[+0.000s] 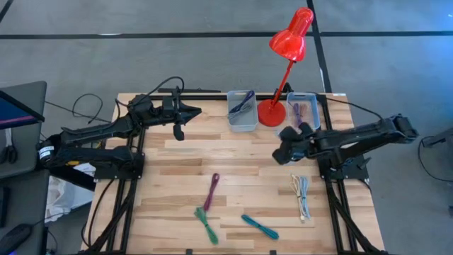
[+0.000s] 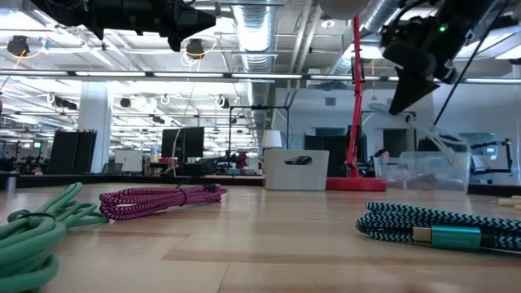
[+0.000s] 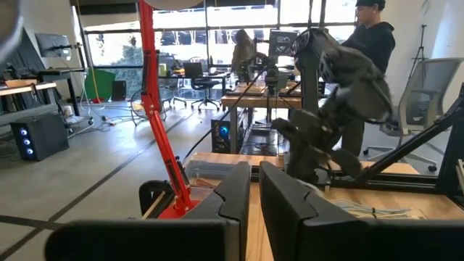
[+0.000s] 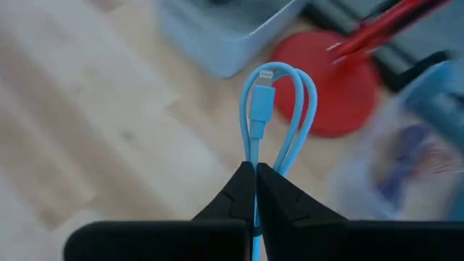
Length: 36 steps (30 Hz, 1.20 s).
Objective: Pick & Place USB Port
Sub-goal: Put the left light blue charger cable into the transparent bin
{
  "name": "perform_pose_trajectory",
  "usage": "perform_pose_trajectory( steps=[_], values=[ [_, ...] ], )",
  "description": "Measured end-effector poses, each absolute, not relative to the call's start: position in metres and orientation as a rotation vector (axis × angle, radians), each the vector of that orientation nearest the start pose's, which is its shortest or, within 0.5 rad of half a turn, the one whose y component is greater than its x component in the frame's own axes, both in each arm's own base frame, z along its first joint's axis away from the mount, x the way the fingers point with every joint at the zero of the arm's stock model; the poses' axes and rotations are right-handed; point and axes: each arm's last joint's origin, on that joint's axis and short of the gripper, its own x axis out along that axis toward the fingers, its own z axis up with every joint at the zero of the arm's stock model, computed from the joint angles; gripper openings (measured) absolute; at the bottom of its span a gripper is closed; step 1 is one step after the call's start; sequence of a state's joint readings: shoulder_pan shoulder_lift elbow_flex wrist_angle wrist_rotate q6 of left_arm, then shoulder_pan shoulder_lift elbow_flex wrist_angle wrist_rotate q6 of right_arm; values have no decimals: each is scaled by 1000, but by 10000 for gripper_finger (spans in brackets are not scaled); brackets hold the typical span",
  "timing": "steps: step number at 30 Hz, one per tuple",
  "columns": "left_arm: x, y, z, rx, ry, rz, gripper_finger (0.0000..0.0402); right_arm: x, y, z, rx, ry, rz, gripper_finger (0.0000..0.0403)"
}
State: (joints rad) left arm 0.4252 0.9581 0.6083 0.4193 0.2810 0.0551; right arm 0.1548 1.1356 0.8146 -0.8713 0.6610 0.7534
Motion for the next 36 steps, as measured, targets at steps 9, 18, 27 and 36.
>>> perform_pose_trajectory(
  steps=[9, 18, 27, 36],
  values=[
    [198, 81, 299, 79, -61, 146, 33, 168, -25, 259, 60, 816, -990, 0],
    [198, 81, 299, 79, -61, 146, 33, 146, -63, 273, -16, 843, -1137, 0],
    [199, 81, 299, 78, -61, 146, 33, 143, -104, 280, -45, 816, -1154, 0],
    [199, 81, 299, 72, -62, 145, 33, 128, -139, 255, 27, 917, -1186, 0]
  ],
)
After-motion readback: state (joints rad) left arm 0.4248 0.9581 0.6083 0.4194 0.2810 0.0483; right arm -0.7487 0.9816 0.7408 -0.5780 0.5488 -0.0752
